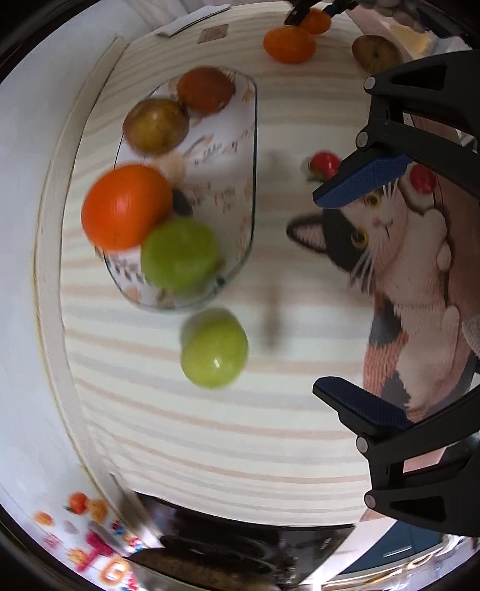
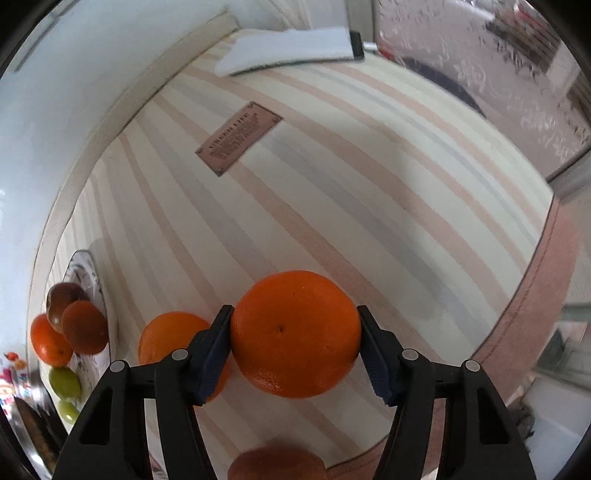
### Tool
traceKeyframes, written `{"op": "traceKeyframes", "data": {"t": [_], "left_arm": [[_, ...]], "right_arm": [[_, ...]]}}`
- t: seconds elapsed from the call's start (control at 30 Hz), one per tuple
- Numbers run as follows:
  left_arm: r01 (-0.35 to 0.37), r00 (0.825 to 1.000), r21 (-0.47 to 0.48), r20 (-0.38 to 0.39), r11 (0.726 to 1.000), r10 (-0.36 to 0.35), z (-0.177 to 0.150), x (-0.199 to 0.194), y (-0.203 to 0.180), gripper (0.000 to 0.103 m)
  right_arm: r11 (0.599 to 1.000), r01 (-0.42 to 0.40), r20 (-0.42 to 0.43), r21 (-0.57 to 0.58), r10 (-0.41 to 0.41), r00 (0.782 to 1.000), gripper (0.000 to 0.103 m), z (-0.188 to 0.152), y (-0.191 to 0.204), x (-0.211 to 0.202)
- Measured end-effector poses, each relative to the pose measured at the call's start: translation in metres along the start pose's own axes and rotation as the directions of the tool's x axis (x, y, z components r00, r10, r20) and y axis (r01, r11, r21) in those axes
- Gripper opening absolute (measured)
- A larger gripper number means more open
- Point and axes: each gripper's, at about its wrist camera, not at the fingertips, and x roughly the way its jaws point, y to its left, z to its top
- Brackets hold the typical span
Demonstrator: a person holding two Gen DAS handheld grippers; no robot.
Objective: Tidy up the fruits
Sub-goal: 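Grasp the second green apple with the left tool while the right tool grasps an orange, then set the green apple and orange onto the floral plate and release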
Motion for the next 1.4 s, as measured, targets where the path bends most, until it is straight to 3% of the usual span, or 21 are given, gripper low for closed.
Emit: {"op": "traceKeyframes", "data": {"t": [0.17,0.3,0.6,0.83,0.97,1.4], "left_arm": [[0.034,0.999,-0.113,0.006,0.993,-0.033,0.013,-0.003,0.041,0.093],[0.043,0.999,-0.119,0.014,0.992,-0.042,0.03,0.001,0.06,0.093],[0.015,0.999,0.114,-0.035,0.993,-0.011,0.058,0.037,0.055,0.093],[0.076,0.995,0.155,-0.069,0.985,-0.066,0.072,0.061,0.051,0.091],[0.129,0.989,0.151,-0.095,0.98,-0.115,0.074,0.073,0.052,0.061],[0.15,0.989,0.119,-0.018,0.981,-0.149,0.066,0.061,0.057,0.061]], "right_arm": [[0.986,-0.049,0.048,-0.157,0.058,0.997,0.067,-0.022,0.044,-0.041],[0.954,-0.14,-0.02,-0.264,0.139,0.99,0.067,-0.052,0.089,-0.044],[0.895,-0.224,-0.204,-0.385,0.154,0.967,0.067,-0.117,0.154,0.008],[0.877,-0.235,-0.234,-0.42,0.145,0.961,0.067,-0.134,0.171,0.018],[0.874,-0.228,-0.229,-0.429,0.139,0.964,0.067,-0.133,0.175,0.017],[0.871,-0.217,-0.219,-0.44,0.131,0.967,0.067,-0.127,0.178,0.012]]}}
